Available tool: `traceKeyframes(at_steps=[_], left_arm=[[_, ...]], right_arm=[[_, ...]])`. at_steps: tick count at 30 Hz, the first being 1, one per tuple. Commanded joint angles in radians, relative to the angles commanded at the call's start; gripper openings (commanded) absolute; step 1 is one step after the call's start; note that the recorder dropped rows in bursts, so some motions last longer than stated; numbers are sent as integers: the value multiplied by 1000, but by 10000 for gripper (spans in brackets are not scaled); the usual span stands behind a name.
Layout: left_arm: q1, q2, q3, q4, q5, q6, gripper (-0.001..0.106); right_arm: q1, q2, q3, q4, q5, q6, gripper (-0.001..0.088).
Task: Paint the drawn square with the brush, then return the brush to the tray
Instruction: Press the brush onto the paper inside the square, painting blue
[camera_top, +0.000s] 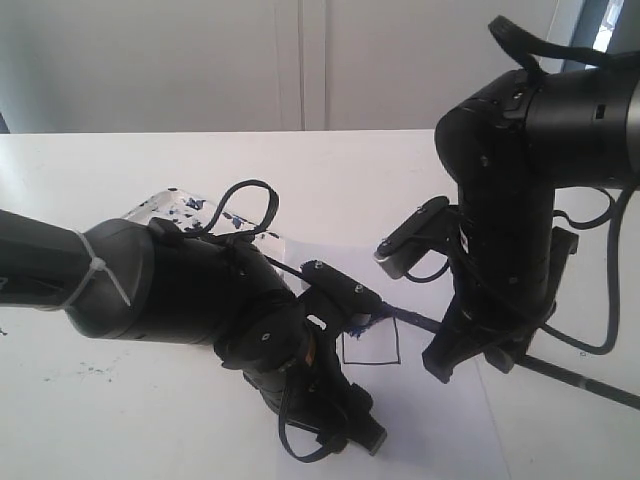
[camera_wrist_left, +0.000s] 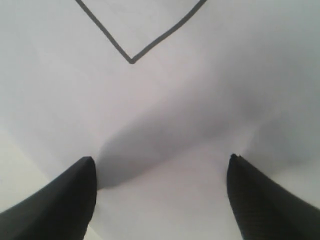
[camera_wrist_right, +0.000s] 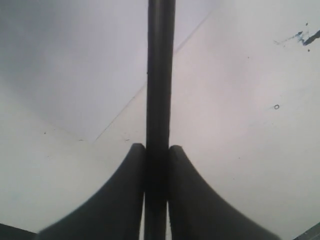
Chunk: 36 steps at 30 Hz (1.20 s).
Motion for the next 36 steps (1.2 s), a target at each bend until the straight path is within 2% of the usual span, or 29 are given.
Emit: traceKeyframes(at_steps=[14,21,27,32,36], left_arm=[[0,0,0,0,-57,0,749],[0,0,0,0,-57,0,749],[0,0,0,0,-34,0,749],[0,0,0,0,-27,0,749],[0,0,0,6,-31,0,749]], right_arm=[[0,0,0,175,0,-92,0],[0,0,0,206,0,-113,0],[0,0,0,120,0,-85,0],[0,0,0,-39,0,22,0],[0,0,0,-25,0,22,0]])
